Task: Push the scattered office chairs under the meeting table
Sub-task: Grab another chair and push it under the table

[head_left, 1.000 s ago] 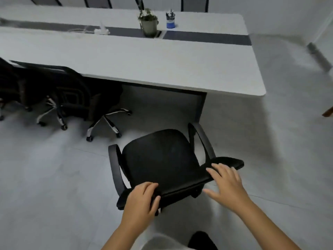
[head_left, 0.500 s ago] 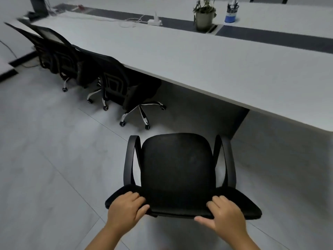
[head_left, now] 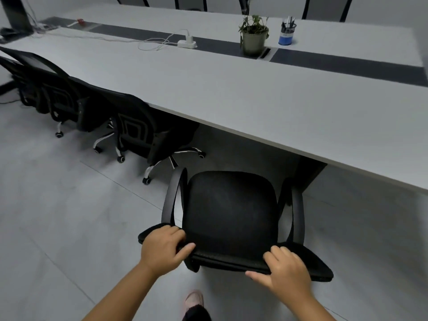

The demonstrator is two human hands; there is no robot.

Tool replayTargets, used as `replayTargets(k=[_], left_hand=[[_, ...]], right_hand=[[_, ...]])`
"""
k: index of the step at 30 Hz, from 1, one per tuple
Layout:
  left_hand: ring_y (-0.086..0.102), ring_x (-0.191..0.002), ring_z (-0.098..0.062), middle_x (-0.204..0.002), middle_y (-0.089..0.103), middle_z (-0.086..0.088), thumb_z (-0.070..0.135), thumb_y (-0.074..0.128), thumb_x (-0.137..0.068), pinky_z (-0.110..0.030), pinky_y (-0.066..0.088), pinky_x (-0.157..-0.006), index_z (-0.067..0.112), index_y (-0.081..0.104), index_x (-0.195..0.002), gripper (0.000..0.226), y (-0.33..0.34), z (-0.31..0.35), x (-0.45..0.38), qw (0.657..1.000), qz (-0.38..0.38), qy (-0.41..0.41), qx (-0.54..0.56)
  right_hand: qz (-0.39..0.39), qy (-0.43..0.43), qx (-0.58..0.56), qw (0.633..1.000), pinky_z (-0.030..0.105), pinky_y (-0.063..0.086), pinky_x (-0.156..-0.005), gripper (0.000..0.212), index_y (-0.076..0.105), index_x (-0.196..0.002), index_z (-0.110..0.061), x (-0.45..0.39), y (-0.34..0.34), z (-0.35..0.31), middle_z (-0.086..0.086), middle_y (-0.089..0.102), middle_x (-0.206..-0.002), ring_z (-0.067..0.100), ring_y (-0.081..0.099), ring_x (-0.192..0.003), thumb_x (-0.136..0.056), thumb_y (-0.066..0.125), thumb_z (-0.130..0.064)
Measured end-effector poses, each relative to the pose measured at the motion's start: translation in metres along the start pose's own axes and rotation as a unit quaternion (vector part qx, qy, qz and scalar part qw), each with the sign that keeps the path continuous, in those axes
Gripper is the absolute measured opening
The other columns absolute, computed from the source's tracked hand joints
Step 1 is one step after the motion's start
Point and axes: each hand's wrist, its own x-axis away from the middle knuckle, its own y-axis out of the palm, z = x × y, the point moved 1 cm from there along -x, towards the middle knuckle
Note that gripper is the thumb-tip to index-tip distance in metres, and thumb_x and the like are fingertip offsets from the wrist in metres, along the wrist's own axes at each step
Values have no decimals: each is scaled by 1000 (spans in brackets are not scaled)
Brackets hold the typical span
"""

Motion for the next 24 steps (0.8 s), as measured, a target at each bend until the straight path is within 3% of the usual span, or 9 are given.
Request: replayTargets(k=[3, 9, 18, 24], left_hand=[[49, -51, -1, -56, 54, 17, 67, 23, -81, -11, 30, -48, 30, 57, -61, 54, 7, -37, -31, 994, -15, 107, 1], [49, -48, -3, -55, 54, 15, 65, 4, -86, -15, 35, -44, 30, 58, -59, 70, 29, -87, -98, 978, -4, 208, -8], [48, -46, -6, -52, 53, 13, 64, 4, -86, -18, 36, -43, 27, 57, -56, 71, 57, -109, -187, 964, 32, 265, 16], [47, -50, -9, -56, 52, 11, 64, 3, -87, -25, 25, -59, 24, 49, -63, 65, 68, -107, -256, 960, 17, 279, -1]], right_hand=[[8, 15, 23, 1000, 21, 37, -38, 75, 54, -48, -14, -30, 12, -9, -2, 46, -46, 15, 46, -41, -84, 18, -68], [19, 68, 57, 996, 21, 38, -36, 75, 54, -47, -13, -79, 30, -23, -1, 46, -46, 16, 46, -40, -85, 19, -68], [32, 130, 77, 988, 19, 34, -37, 74, 50, -45, -12, -142, 48, 0, -1, 44, -45, 15, 43, -39, -83, 21, -69], [41, 133, 88, 986, 19, 33, -35, 75, 50, -46, -12, -187, 58, 37, 0, 44, -45, 15, 43, -39, -84, 18, -68]])
